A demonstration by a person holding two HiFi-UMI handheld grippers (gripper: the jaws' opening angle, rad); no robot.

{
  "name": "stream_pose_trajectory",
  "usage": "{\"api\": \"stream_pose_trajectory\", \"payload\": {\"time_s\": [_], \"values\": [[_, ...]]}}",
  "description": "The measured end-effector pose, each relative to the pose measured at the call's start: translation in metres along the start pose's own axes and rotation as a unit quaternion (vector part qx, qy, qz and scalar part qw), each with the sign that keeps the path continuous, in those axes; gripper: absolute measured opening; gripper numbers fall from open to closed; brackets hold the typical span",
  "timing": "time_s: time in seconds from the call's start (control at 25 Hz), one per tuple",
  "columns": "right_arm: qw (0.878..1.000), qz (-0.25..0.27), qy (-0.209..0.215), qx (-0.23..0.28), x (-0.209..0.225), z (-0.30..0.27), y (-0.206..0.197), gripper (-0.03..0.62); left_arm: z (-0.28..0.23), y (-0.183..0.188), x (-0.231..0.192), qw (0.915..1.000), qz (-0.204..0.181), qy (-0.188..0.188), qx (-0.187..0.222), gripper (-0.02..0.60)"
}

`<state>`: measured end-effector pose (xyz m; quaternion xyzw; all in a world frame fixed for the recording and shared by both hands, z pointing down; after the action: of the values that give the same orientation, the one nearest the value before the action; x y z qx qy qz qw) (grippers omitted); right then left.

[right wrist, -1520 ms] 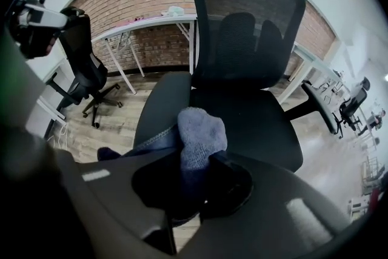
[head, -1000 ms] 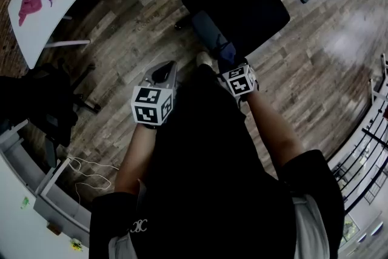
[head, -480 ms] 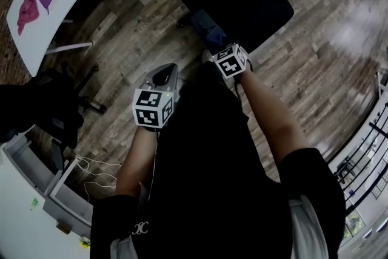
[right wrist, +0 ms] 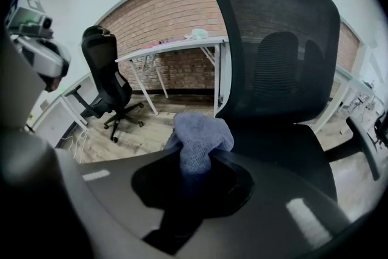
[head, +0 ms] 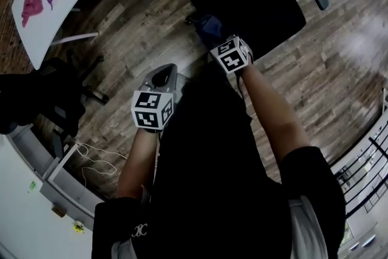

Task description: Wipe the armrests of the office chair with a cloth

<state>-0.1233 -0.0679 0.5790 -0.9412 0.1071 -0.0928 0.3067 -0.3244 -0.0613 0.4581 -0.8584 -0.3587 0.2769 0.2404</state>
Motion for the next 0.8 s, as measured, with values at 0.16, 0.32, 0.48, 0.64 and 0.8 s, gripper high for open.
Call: {"api": "stream_pose_trajectory", "payload": {"time_s": [0.16, 0.32, 0.48, 0.64, 0.8], "values": [[0.996, 0.068, 0.060, 0.021, 0.015, 0.019, -0.013, 0.071, -0.015, 0.007, 0.004, 0.9999, -0.006, -0.002, -0.015, 0.006], [0.982, 0.149, 0.112, 0.031, 0.051, 0.044, -0.030, 0.069, -0.035, 0.019, 0.013, 0.9992, -0.027, -0.008, -0.028, 0.006], [0.952, 0.263, 0.155, 0.000, 0.074, 0.051, -0.052, 0.068, -0.056, 0.025, 0.023, 0.9982, -0.040, -0.006, -0.045, 0.006], [0.909, 0.366, 0.194, -0.031, 0.075, 0.039, -0.067, 0.067, -0.075, 0.028, 0.031, 0.9971, -0.044, 0.000, -0.061, 0.006], [0.877, 0.416, 0.238, -0.026, 0.060, 0.016, -0.065, 0.067, -0.089, 0.030, 0.031, 0.9963, -0.042, 0.011, -0.075, 0.006]]}}
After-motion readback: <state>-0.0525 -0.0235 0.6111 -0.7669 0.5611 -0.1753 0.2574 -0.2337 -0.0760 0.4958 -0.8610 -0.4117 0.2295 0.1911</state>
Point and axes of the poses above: the fingertips, and each gripper's own axes: z backward along the fingers, x to its right, y out of its top, the point moved 6 cm from there along z, backward along the fingers, and after that the axes turned 1 degree about y, right-handed, at the moved point
